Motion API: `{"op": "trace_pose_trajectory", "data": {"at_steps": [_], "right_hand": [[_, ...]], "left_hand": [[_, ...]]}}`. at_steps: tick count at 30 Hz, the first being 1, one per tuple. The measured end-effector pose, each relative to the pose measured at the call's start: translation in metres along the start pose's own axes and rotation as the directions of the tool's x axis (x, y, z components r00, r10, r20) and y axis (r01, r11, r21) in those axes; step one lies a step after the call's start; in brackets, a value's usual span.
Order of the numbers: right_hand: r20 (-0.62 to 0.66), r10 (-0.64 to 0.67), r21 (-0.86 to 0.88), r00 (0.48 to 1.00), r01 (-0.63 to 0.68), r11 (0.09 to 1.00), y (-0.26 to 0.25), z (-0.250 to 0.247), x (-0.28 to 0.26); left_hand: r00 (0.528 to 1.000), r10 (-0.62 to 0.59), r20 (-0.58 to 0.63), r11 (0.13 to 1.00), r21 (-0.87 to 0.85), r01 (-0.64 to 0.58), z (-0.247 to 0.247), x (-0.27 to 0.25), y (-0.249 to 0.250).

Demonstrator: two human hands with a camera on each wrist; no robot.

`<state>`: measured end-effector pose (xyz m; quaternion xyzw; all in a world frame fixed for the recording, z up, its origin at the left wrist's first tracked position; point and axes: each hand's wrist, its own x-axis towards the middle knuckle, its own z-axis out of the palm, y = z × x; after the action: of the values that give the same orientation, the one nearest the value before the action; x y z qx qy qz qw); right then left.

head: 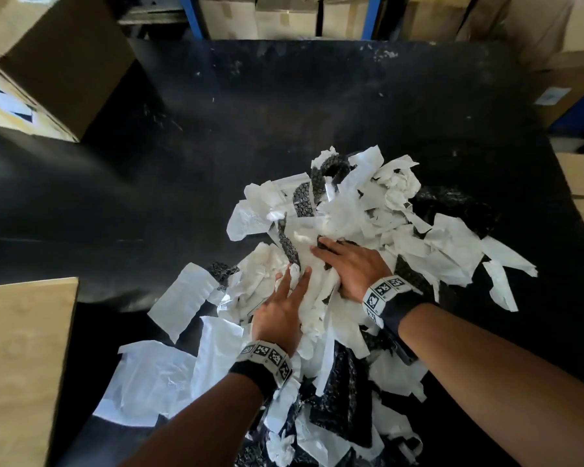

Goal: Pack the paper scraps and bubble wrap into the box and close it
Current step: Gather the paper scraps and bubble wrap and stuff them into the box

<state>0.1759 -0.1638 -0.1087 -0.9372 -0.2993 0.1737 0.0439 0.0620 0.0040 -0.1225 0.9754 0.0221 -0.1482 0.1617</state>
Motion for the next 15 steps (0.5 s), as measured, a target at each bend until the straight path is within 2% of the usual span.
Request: {"op": "trace_pose_trajectory", "data": {"at_steps": [4, 9, 13, 15], "right_hand": [[-0.224, 0.032, 0.072, 0.974, -0.016, 0.997, -0.008, 0.011, 0.002], [-0.471, 0.055, 0.110, 0.880, -0.003, 0.994, -0.018, -0.016, -0.007], [-0.602, 0.086, 0.138, 0.794, -0.002, 0.990, -0.030, -0.046, -0.016], [-0.630, 0.098, 0.144, 0.770, -0.008, 0.989, -0.038, -0.064, -0.024]], "left_hand": [[0.997, 0.006, -0.076, 0.999, -0.047, -0.010, -0.011, 0.001, -0.007], [0.989, 0.045, -0.138, 0.995, -0.086, -0.057, -0.053, -0.003, -0.006], [0.948, 0.136, -0.287, 0.982, -0.088, -0.167, -0.095, -0.013, -0.002], [0.908, 0.202, -0.368, 0.971, -0.049, -0.236, -0.113, -0.016, -0.003]]}}
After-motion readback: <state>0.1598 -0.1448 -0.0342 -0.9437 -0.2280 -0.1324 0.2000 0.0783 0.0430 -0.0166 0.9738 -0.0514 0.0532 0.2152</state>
